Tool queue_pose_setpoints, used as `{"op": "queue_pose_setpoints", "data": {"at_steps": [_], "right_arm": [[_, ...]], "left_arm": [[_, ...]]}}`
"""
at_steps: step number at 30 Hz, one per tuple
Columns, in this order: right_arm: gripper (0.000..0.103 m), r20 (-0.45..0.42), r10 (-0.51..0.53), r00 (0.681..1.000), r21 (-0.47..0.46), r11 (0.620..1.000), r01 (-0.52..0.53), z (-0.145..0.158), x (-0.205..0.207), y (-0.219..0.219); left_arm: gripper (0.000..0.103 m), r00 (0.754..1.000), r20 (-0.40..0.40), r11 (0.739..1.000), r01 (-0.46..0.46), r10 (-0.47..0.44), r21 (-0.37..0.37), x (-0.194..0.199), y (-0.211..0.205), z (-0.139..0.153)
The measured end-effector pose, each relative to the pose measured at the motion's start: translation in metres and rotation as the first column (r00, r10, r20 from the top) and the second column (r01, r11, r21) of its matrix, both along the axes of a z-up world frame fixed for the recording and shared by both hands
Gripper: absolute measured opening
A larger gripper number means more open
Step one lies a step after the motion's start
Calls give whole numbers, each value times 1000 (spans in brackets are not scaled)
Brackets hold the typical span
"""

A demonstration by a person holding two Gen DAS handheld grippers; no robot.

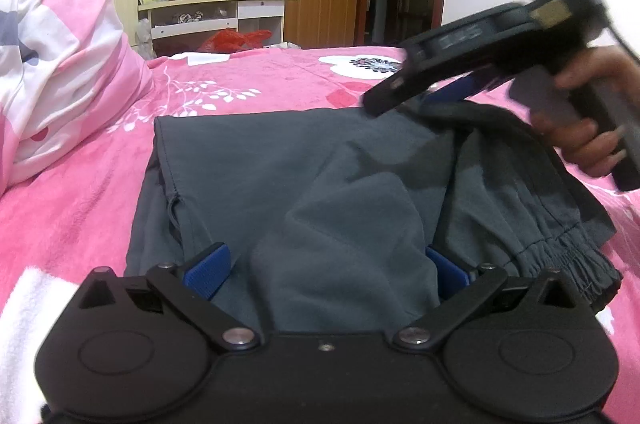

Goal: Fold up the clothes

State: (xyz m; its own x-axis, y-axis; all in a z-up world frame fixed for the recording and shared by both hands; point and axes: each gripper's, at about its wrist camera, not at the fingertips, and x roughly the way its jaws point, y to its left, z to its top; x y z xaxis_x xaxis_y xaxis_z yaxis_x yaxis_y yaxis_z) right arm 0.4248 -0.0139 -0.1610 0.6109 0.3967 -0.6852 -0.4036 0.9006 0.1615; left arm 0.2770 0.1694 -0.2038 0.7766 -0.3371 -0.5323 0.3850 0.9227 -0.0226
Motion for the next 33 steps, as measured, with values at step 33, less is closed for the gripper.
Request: {"op": "queue_pose_setpoints", "data": {"at_steps": [33], "right_arm": [[101, 149, 14, 989, -335, 941, 37, -25, -43, 15]], "left_arm": [[103, 1000, 21, 1000, -7, 7, 23, -3, -3, -2]]}}
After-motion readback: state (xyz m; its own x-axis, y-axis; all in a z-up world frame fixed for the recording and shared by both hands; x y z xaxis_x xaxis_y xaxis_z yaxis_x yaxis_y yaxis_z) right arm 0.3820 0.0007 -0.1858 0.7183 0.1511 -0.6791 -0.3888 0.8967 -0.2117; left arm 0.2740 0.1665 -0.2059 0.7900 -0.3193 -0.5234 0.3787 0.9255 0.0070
